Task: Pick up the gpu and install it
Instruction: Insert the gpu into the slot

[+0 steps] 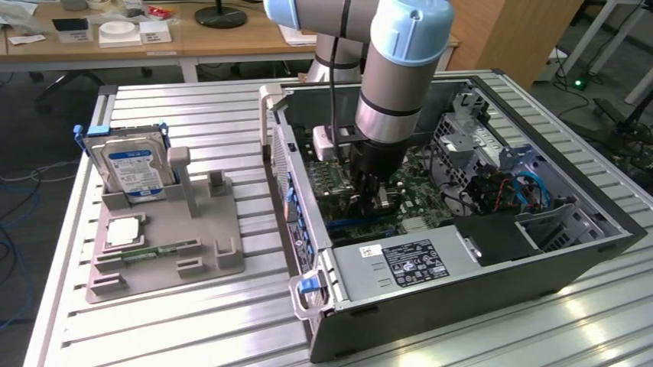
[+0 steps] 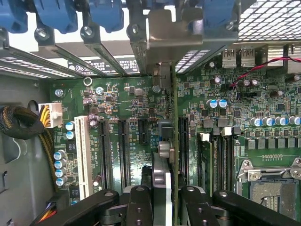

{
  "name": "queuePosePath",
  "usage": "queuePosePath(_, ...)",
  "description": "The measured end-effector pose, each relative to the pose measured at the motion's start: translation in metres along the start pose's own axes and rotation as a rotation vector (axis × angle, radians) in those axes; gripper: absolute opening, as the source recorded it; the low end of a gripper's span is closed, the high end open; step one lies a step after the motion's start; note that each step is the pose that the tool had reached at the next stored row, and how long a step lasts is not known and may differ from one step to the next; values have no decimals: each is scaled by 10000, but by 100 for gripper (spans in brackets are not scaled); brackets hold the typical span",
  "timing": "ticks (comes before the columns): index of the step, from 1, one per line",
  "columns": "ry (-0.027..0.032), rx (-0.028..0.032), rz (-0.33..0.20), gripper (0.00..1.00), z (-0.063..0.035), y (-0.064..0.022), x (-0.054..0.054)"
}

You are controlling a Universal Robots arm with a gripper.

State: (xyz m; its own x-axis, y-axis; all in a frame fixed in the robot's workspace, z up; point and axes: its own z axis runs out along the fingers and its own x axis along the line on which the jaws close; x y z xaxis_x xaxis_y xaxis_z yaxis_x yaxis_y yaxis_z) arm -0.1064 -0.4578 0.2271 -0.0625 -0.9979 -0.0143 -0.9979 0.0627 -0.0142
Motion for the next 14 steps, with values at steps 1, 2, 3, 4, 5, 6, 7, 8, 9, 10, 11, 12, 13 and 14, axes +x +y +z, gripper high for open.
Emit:
queuePosePath(1, 0, 0, 0, 28, 0, 0, 0)
queuePosePath(2, -1, 1, 1, 28, 1, 0, 0)
queuePosePath(3, -1, 1, 0, 28, 1, 0, 0)
queuePosePath(4, -1, 0, 0, 28, 0, 0, 0)
queuePosePath(5, -1, 0, 0, 28, 0, 0, 0)
queuePosePath(6, -1, 1, 1, 28, 1, 0, 0)
queuePosePath(7, -1, 1, 0, 28, 1, 0, 0)
queuePosePath(8, -1, 1, 1, 28, 1, 0, 0)
queuePosePath(9, -1, 1, 0, 28, 1, 0, 0)
queuePosePath(10, -1, 0, 0, 28, 3, 0, 0)
queuePosePath(11, -3, 2, 0, 28, 7, 0, 0)
queuePosePath(12, -4, 3, 0, 28, 12, 0, 0)
queuePosePath(13, -2, 2, -1, 28, 15, 0, 0)
queuePosePath(14, -1, 1, -1, 28, 18, 0, 0)
